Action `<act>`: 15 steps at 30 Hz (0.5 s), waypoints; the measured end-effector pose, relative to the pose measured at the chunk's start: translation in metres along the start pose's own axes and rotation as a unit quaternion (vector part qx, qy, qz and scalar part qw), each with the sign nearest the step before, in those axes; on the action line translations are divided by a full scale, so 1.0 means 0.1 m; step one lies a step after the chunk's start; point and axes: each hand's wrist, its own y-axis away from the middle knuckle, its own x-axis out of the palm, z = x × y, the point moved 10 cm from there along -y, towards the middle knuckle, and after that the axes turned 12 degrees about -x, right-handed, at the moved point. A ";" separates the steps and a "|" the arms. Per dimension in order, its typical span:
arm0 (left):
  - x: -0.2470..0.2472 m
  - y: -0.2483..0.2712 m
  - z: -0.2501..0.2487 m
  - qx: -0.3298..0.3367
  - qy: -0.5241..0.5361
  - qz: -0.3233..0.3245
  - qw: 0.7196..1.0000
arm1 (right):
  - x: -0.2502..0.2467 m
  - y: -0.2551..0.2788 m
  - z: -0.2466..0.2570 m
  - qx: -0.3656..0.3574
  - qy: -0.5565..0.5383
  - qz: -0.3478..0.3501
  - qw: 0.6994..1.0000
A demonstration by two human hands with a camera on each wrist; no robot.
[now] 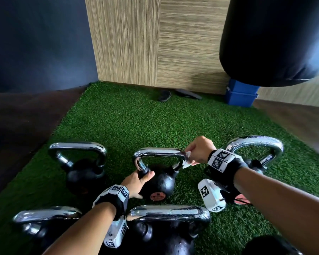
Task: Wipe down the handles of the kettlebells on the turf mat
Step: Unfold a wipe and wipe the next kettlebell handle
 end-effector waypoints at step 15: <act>-0.55 0.31 -0.20 0.011 -0.027 0.004 1.000 | 0.20 -0.06 -0.49 0.065 -0.098 0.041 0.992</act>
